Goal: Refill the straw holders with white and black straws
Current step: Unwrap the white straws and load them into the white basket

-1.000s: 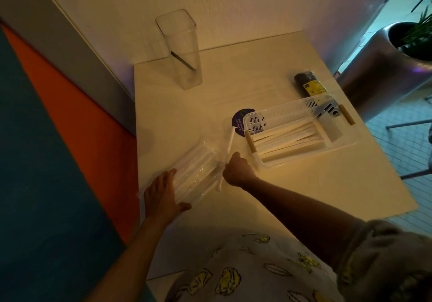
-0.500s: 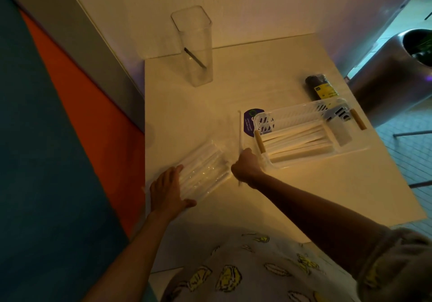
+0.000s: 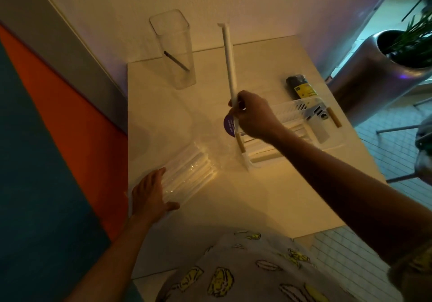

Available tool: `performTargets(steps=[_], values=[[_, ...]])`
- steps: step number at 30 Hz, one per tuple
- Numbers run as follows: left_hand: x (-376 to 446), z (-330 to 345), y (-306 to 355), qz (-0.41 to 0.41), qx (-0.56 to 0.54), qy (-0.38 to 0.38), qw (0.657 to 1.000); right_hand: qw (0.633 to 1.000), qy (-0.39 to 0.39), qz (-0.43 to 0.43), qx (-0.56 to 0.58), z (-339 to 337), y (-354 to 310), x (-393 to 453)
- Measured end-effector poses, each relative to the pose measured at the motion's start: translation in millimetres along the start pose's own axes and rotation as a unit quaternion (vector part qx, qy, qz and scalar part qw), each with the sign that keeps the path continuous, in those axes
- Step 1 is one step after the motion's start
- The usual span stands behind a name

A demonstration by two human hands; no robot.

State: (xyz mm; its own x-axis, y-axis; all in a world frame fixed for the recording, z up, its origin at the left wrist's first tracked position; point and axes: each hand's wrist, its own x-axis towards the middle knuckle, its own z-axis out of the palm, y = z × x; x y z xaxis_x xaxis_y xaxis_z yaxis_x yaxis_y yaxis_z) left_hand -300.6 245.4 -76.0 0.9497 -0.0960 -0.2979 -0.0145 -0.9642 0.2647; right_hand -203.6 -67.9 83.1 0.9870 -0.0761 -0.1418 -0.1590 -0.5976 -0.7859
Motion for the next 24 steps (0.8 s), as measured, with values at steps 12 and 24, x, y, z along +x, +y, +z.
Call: performTargets(steps=[12,24], values=[[-6,4,9,-0.01,-0.014,0.017,1.0,0.883,-0.093,0.077,-0.453,-76,143,2],[-12,7,20,-0.023,-0.01,0.022,0.999,0.857,-0.134,0.05,-0.495,-55,164,8]])
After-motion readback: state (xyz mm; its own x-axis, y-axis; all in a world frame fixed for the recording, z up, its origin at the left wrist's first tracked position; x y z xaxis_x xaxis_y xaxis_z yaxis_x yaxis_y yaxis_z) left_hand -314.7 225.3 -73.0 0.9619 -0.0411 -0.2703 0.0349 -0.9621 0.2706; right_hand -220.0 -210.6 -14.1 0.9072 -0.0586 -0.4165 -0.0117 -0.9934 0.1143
